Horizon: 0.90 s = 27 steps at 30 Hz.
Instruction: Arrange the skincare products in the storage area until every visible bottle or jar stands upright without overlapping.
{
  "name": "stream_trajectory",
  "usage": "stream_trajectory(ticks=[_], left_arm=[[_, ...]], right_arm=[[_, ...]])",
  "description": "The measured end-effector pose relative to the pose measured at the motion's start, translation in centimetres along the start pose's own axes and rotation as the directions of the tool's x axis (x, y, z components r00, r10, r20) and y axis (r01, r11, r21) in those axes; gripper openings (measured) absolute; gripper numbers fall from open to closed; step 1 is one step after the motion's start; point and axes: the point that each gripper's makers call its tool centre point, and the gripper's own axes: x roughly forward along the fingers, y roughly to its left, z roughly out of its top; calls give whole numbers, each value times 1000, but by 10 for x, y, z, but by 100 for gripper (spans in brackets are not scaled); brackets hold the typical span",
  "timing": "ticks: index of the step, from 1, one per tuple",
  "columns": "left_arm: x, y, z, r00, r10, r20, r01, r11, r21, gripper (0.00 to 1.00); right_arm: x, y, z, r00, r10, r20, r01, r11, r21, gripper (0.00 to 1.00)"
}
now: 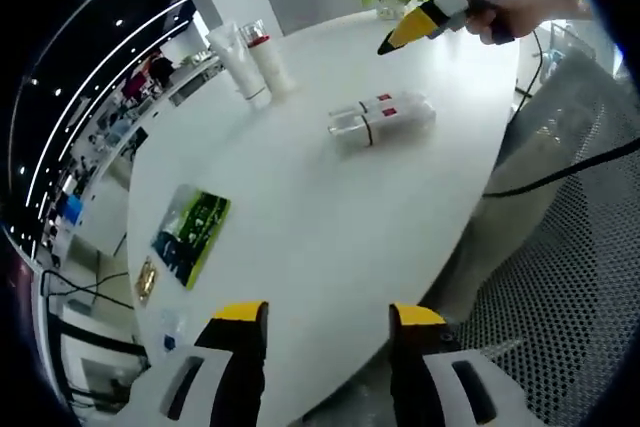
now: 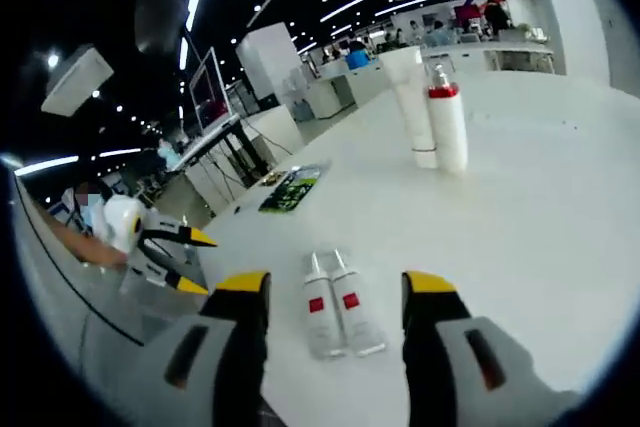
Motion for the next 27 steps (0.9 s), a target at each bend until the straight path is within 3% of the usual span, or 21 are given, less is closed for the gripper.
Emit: stream_trajectory(ticks=[3,7,10,23,27], left_arm=[[1,1,-9,999,6,-52,-6,1000,-2,52],[-1,4,-3,999,27,-20,-27,999,34,52],[1,2,-5,999,16,-29,-15,999,40,52],[1,1,-4,1000,5,-21,-4,999,38,49],[2,1,-6,1000,3,-31,-2,1000,24,49]], right_arm=[[2,-2,1,1000,-7,7,7,1000,6,54],[3,9,3,1000,-12,12,12,999,-40,52],[4,11,-14,998,-23,-58,18,996,-88,51],[7,5,-20,994,-49,-100,37,992,-121,47],[11,3,-19,993,-59,-106,46,991,-128,40]])
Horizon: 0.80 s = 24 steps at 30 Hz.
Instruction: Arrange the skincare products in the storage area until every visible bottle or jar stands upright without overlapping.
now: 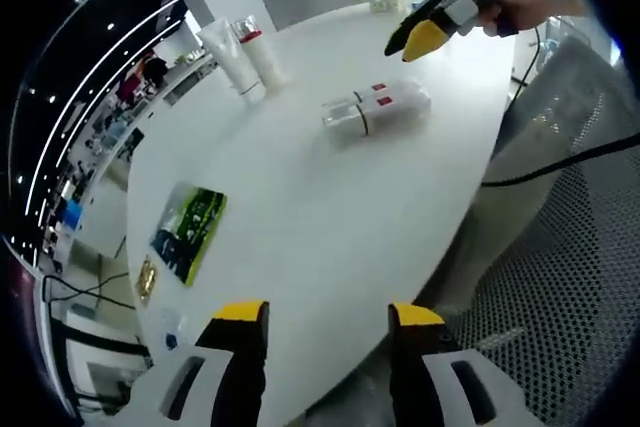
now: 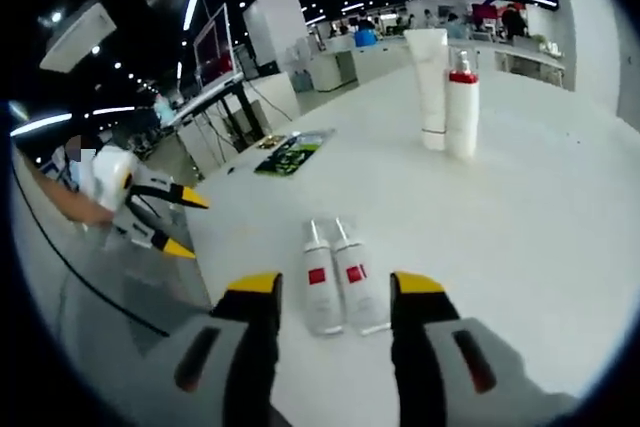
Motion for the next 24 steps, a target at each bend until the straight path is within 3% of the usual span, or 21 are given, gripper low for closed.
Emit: stream_trajectory(ticks=[2,8,13,19,24], left_arm=[[0,-1,0,1000,-3,1,3,1000,1,49],[1,-2,-2,1000,-10,-12,10,1000,8,49],[1,-1,-1,1000,-7,-8,7,1000,8,49],[1,0,-2,1000,-4,-7,4,1000,7,48],[1,0,-4,1000,-1,-17,1,1000,15,48]], right_arm=[[1,3,-3,1000,6,-22,-7,999,-32,35],[2,1,-3,998,-5,-57,-2,993,-121,36],[4,4,-7,997,31,-72,-37,996,-85,37],[10,-1,-14,993,11,-120,-24,994,-109,36],[19,-7,-25,979,-15,-204,-18,988,-156,36]])
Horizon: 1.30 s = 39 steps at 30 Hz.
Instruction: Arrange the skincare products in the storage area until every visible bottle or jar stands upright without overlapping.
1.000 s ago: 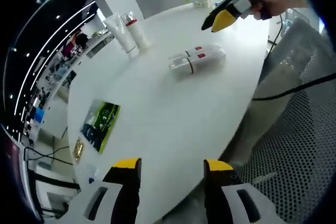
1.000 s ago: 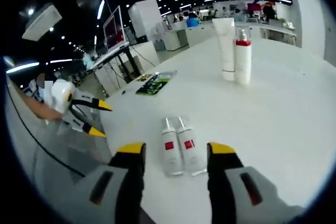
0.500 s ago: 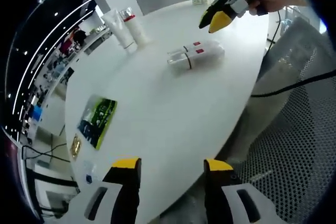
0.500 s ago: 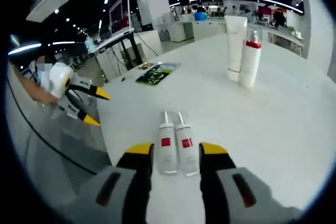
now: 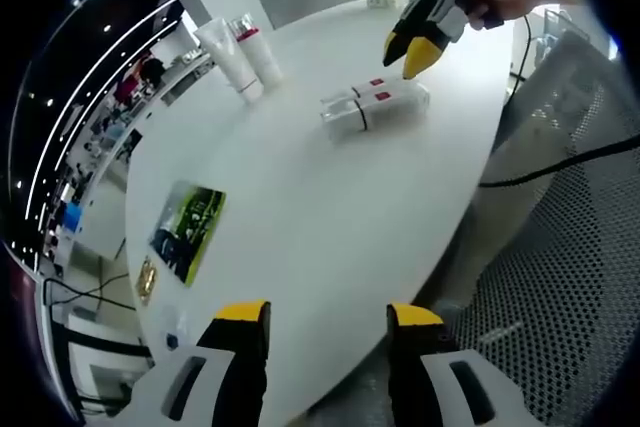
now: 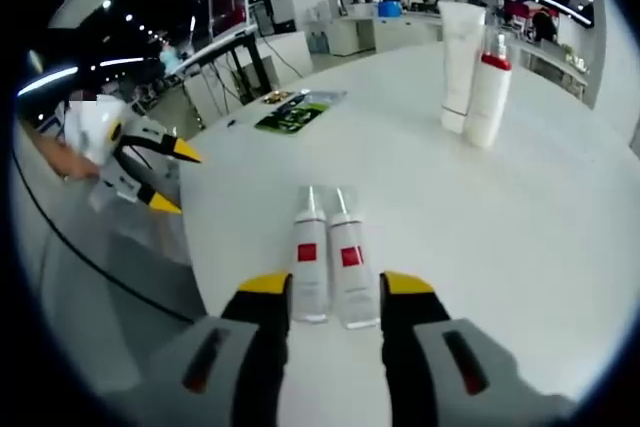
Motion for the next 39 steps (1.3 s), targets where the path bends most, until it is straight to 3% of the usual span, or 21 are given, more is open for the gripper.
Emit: stream_trajectory(ticks=[5,24,27,34,39], left_arm=[[0,1,1,1000,4,3,-4,1000,-3,48],[1,1,-6,999,8,-33,-7,1000,20,48],[0,3,-3,1000,14,-16,-13,1000,13,47],[0,1,-5,1000,6,-26,-6,1000,16,47],[1,-1,-7,999,-4,-38,4,1000,15,46]], right_arm=[[9,2,-6,999,6,-49,-8,999,-52,36],[15,-6,6,999,-8,-45,5,997,-77,36],[14,-8,5,998,-16,-53,11,996,-91,36],[12,-8,9,999,-15,-51,7,988,-151,35],[4,-24,13,995,-63,-75,45,972,-229,35]])
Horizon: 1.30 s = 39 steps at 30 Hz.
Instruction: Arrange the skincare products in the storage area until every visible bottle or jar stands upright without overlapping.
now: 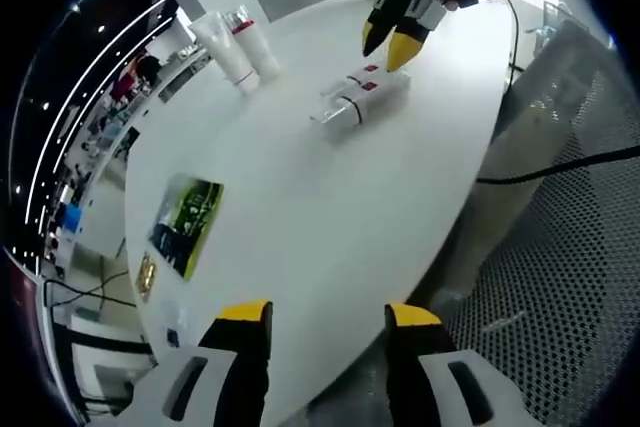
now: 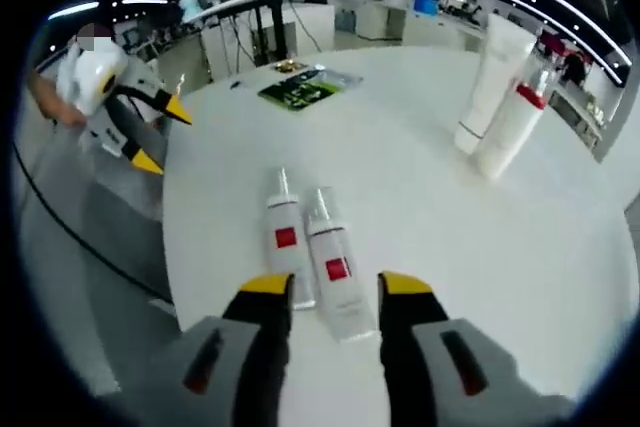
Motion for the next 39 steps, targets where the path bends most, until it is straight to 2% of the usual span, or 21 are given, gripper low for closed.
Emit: stream_trajectory(ticks=[3,8,11,13,16,17,19,20,21,22,26,27,29,30,31,34,35,36,38,39], left_arm=[[0,0,1,1000,-1,5,1,1000,-3,45],[0,-1,1,1000,-3,7,3,1000,-3,44],[0,-1,1,1000,-4,4,4,1000,-3,44],[0,-1,1,1000,-6,3,6,1000,-4,44],[1,-1,0,1000,-9,-2,9,1000,-5,43],[0,-1,0,1000,-9,-1,9,1000,-6,43],[0,-1,0,1000,-7,2,7,1000,-9,43],[0,0,0,1000,-6,3,7,1000,-9,43],[0,0,0,1000,-6,3,6,1000,-10,43],[0,0,0,1000,-5,3,5,1000,-11,43],[0,1,1,1000,0,8,1,1000,-16,43],[0,1,1,1000,1,9,-1,1000,-17,43],[0,2,1,1000,3,11,-3,1000,-18,43],[0,2,1,1000,3,11,-3,1000,-18,43],[0,1,1,1000,2,12,-2,1000,-17,43],[0,0,1,1000,-3,8,3,1000,-11,43],[0,0,1,1000,-3,11,3,1000,-12,43],[0,0,1,1000,-3,11,3,1000,-13,43],[0,-1,2,1000,-7,13,7,1000,-16,43],[0,-1,2,1000,-9,13,9,1000,-15,43]], right_arm=[[-5,-13,-9,999,-13,-43,11,999,-47,35],[-2,-11,-25,991,28,-130,-42,994,-100,33],[5,-9,-27,985,36,-168,-66,983,-172,32],[11,-4,-27,978,50,-202,-99,965,-242,32],[21,2,-29,967,79,-244,-153,942,-299,31],[24,2,-30,963,73,-259,-160,930,-331,29],[25,5,-31,959,87,-269,-180,922,-344,23],[25,3,-26,966,94,-241,-168,937,-307,22],[25,3,-26,965,96,-243,-168,940,-296,22],[26,1,-26,966,109,-235,-162,962,-221,21],[24,-8,-27,966,97,-241,-135,980,-144,20],[23,-8,-27,969,105,-225,-123,990,-70,20],[20,-12,-22,979,104,-177,-99,994,36,19],[18,-15,-20,984,99,-148,-87,992,90,19],[17,-16,-19,985,98,-139,-84,991,107,19],[9,-22,-9,998,53,-37,-44,975,216,19],[6,-18,-3,998,54,17,-57,957,284,19],[5,-17,-2,998,51,30,-58,953,297,19],[1,-11,2,995,43,91,-75,921,383,19],[-1,-5,8,988,50,146,-109,894,435,19]])
